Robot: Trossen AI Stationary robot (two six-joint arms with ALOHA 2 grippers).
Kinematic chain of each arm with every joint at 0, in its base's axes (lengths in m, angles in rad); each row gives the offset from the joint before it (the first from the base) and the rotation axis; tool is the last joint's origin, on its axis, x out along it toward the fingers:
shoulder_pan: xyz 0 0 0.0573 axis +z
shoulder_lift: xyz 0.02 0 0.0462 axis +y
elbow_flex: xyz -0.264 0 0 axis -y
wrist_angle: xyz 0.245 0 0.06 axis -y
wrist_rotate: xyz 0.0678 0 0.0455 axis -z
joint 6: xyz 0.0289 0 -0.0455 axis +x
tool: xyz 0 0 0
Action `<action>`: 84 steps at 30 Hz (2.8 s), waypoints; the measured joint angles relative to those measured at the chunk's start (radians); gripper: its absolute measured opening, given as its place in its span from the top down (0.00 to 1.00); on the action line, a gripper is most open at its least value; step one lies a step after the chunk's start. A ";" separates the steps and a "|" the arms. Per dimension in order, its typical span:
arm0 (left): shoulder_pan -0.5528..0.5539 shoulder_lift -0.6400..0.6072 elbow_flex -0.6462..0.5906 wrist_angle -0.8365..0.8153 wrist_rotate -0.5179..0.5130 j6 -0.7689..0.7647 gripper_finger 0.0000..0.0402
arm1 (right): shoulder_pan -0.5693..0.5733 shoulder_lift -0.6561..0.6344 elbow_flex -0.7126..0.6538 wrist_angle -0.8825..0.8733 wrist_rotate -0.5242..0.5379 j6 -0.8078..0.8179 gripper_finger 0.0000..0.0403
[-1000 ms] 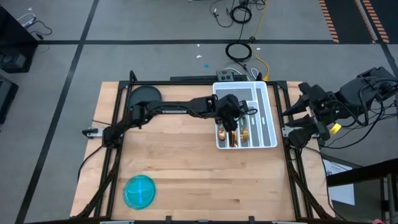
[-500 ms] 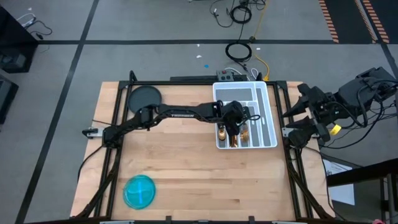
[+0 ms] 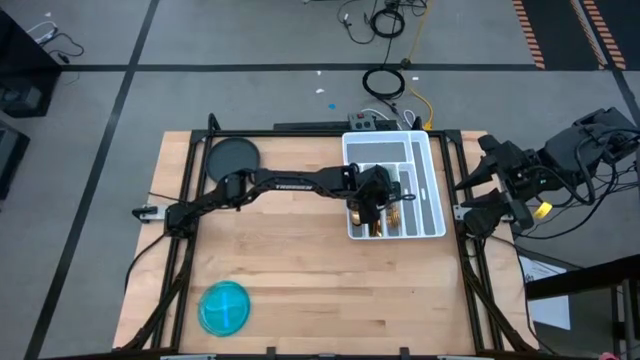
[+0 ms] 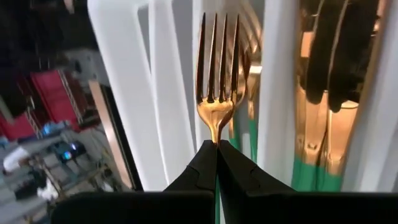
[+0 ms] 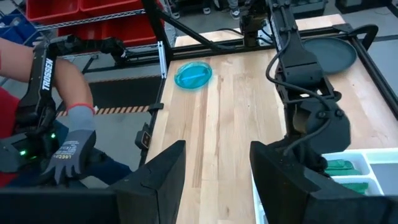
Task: Sort silverware
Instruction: Put the green fork into the middle right slot of the white silverware tray, then return to Home Position
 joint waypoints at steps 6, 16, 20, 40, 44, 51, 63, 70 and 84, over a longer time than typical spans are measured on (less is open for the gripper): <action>-0.018 0.025 0.000 0.016 0.012 0.038 1.00 | 0.000 0.000 0.000 -0.001 -0.004 0.000 0.58; -0.023 0.065 0.000 0.126 -0.020 0.035 1.00 | 0.000 0.000 0.000 -0.008 -0.004 -0.015 0.58; -0.020 0.065 0.000 0.115 -0.019 0.006 1.00 | 0.000 0.000 0.000 -0.009 -0.004 -0.032 0.58; -0.025 0.065 0.000 0.110 0.048 -0.075 0.92 | 0.000 0.000 0.000 -0.009 -0.003 -0.028 0.58; -0.024 0.065 0.000 0.102 0.048 -0.076 0.91 | 0.000 0.001 0.000 -0.008 -0.003 -0.026 0.58; -0.025 0.065 0.000 0.099 0.048 -0.109 0.91 | 0.000 0.002 0.000 -0.008 -0.003 -0.027 0.58; -0.029 0.065 -0.001 0.136 -0.030 -0.241 0.91 | 0.000 0.002 0.000 -0.006 -0.003 -0.034 0.58; -0.058 -0.064 -0.003 0.352 -0.179 -0.482 0.92 | 0.000 -0.018 0.000 0.052 -0.001 -0.082 0.58; 0.121 -0.786 0.000 -0.149 0.123 -1.279 0.92 | -0.003 -0.243 0.004 0.086 -0.041 -0.210 0.58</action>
